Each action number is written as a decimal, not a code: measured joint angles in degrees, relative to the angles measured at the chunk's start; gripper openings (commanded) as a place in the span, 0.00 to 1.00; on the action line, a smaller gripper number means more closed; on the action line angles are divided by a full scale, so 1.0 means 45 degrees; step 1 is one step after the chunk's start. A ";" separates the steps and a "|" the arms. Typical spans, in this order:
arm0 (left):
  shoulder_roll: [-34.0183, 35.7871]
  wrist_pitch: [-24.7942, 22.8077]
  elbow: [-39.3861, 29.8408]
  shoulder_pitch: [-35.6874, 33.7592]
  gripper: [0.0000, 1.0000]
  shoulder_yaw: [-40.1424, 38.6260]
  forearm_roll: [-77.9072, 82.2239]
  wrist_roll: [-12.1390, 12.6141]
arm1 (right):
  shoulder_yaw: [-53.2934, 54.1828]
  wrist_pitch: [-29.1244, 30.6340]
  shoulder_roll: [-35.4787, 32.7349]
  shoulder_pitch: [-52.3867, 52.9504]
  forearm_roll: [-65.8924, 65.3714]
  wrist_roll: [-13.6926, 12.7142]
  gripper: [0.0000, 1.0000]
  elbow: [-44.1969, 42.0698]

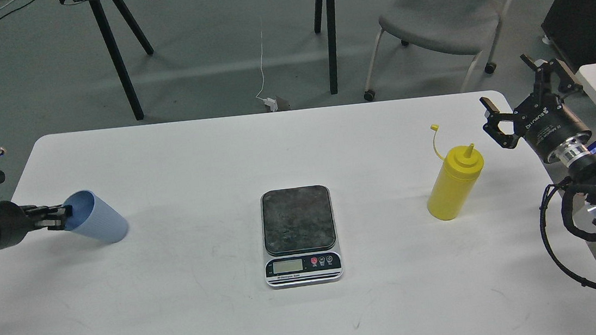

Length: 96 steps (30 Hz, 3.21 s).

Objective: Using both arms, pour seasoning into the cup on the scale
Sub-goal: 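Lift the blue cup with the left gripper and lower it onto the scale, then release the cup and withdraw the left gripper to rest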

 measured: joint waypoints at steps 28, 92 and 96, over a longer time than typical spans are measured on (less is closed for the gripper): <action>0.0598 -0.2375 -0.3108 -0.3046 0.01 0.0076 0.1115 -0.0007 | 0.0027 0.0000 -0.0009 0.0028 0.0003 0.0001 1.00 -0.0170; -0.6080 -0.4026 -0.4579 -0.5520 0.64 0.0468 0.1568 -0.0001 | 0.0115 0.0000 0.0344 -0.0233 -0.0002 0.0038 1.00 -0.0178; -0.6031 -0.4025 -0.4568 -0.5686 0.71 0.0414 0.0910 -0.0001 | 0.0111 0.0000 0.0352 -0.0227 -0.0002 0.0038 1.00 -0.0178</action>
